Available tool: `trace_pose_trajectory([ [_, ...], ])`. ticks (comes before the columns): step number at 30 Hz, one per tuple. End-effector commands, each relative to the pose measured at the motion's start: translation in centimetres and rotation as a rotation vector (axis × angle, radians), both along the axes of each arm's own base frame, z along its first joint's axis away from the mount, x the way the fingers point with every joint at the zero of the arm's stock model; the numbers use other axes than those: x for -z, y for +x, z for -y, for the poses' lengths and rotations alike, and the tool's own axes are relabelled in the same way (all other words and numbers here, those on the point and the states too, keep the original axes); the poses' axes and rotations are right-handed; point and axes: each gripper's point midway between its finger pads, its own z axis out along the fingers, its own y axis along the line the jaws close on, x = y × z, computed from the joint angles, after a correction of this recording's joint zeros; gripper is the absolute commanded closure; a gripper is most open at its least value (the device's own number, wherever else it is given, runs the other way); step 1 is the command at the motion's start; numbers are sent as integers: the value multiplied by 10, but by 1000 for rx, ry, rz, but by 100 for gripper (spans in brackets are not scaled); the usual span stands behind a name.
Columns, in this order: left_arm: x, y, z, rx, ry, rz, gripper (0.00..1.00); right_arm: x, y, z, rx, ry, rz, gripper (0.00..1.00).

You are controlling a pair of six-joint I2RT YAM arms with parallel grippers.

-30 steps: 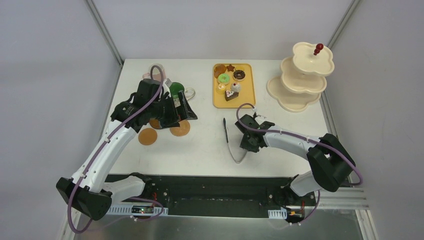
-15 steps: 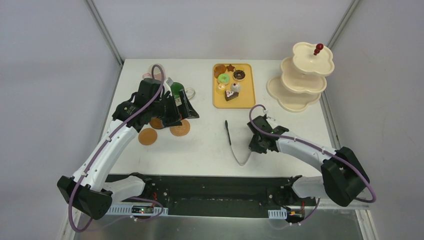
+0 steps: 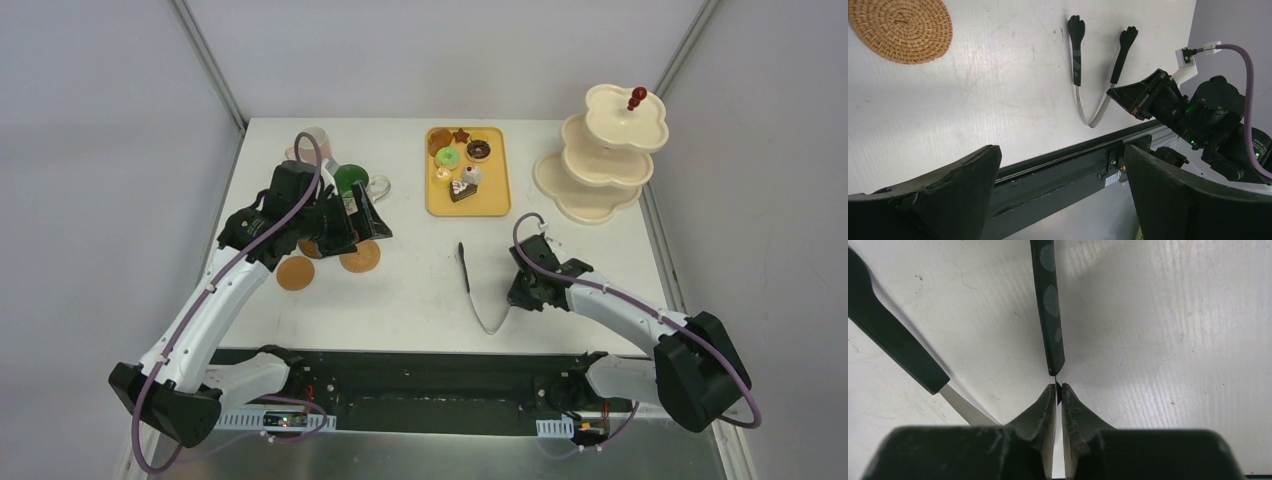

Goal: Serve the afternoon tea
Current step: Adjust the clamp at the center of the board, then pick up the clamp from the center of the board.

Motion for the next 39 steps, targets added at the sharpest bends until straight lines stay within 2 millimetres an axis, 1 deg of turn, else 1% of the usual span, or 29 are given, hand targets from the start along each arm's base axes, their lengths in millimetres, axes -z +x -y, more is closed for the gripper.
trace_pose_trajectory([
  [1,-23,2,-18,-53,46,104,1,-5,-2,4,-13,16,21,88],
  [15,-46,11,-41,-151,103,217,1,-7,-3,5,-25,27,27,86],
  [17,-49,11,-44,-165,110,236,1,-8,-3,5,-27,31,31,83],
  [19,-52,12,-47,-179,113,254,1,-10,-3,5,-30,35,34,77],
  [21,-55,14,-50,-192,120,272,1,-13,-2,4,-30,42,41,70],
  [24,-60,17,-55,-212,136,300,0,-23,0,5,-28,43,59,56],
  [25,-62,18,-55,-212,140,307,0,-26,1,6,-25,41,72,55],
  [28,-65,22,-60,-229,167,324,0,-33,4,10,-16,41,92,52],
  [34,-64,29,-60,-227,187,326,0,-24,1,11,-8,42,55,50],
  [39,-62,34,-56,-221,185,318,0,-24,2,12,-1,50,61,48],
])
